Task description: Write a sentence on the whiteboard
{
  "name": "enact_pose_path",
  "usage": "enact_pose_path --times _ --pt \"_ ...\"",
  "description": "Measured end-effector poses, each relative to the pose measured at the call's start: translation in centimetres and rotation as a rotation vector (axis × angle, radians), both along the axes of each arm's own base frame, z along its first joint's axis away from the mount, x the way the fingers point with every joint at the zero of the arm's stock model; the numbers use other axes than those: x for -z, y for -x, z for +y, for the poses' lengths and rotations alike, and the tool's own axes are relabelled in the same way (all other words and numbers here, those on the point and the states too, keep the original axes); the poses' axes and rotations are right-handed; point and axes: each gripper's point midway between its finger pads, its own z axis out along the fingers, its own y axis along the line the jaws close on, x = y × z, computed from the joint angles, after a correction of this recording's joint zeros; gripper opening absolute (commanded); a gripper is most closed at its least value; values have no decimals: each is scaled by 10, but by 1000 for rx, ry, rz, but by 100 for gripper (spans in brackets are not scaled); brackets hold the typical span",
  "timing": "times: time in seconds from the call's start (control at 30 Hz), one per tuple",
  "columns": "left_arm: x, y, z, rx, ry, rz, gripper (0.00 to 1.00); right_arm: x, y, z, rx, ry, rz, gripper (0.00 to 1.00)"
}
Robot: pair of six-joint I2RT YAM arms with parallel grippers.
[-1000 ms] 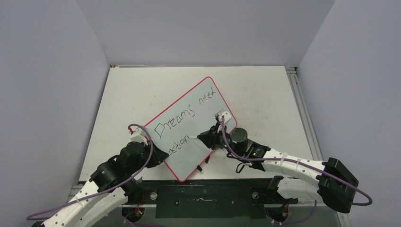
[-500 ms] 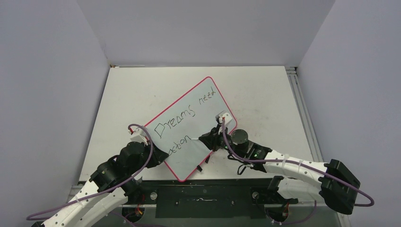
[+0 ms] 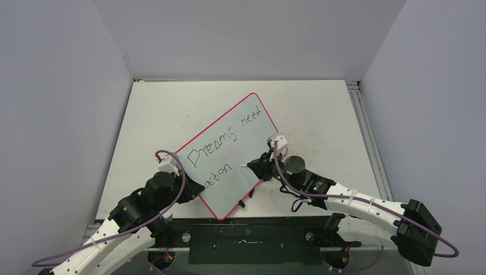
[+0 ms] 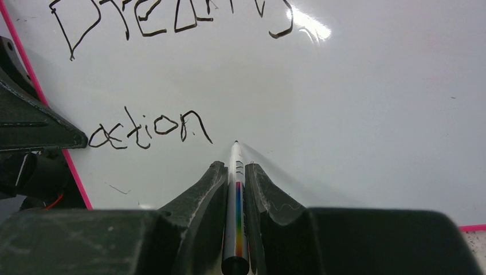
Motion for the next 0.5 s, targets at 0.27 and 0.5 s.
enact_pose_path --times 0.27,0.5 --pt "0 0 0 0 0 0 12 1 -3 -1 11 5 -7 5" --pt "0 0 0 0 1 0 12 -7 -5 1 11 -22 -26 5"
